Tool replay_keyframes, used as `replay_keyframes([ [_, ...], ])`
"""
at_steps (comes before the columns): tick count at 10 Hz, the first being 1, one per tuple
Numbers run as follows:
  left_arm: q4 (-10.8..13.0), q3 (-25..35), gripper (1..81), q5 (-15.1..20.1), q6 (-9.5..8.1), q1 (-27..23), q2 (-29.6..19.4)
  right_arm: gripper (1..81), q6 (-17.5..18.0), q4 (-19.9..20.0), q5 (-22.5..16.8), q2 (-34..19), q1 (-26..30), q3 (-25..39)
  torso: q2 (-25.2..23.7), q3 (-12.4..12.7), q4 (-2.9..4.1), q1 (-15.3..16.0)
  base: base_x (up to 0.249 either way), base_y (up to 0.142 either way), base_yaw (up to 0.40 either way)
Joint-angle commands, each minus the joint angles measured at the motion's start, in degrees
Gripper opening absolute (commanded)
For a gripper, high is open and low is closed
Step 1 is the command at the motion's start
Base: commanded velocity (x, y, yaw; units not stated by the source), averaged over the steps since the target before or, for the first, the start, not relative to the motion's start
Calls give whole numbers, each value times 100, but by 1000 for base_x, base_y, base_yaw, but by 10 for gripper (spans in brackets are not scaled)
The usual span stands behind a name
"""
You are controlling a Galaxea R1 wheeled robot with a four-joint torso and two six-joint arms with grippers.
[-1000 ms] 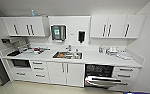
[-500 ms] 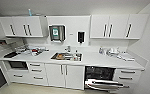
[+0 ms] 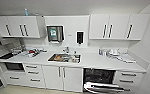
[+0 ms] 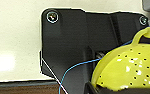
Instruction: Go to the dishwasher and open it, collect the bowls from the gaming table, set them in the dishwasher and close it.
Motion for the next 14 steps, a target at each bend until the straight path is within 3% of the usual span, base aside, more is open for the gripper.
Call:
replay_keyframes([
  [1,60,0,10,301,15,-285,-39,10,-19,-51,-344,-127,264,32,0,0,0,0,153,-64,0],
  [14,59,0,10,301,15,-277,-39,10,-19,-42,-344,-101,255,23,-6,0,0,-1,162,0,0],
])
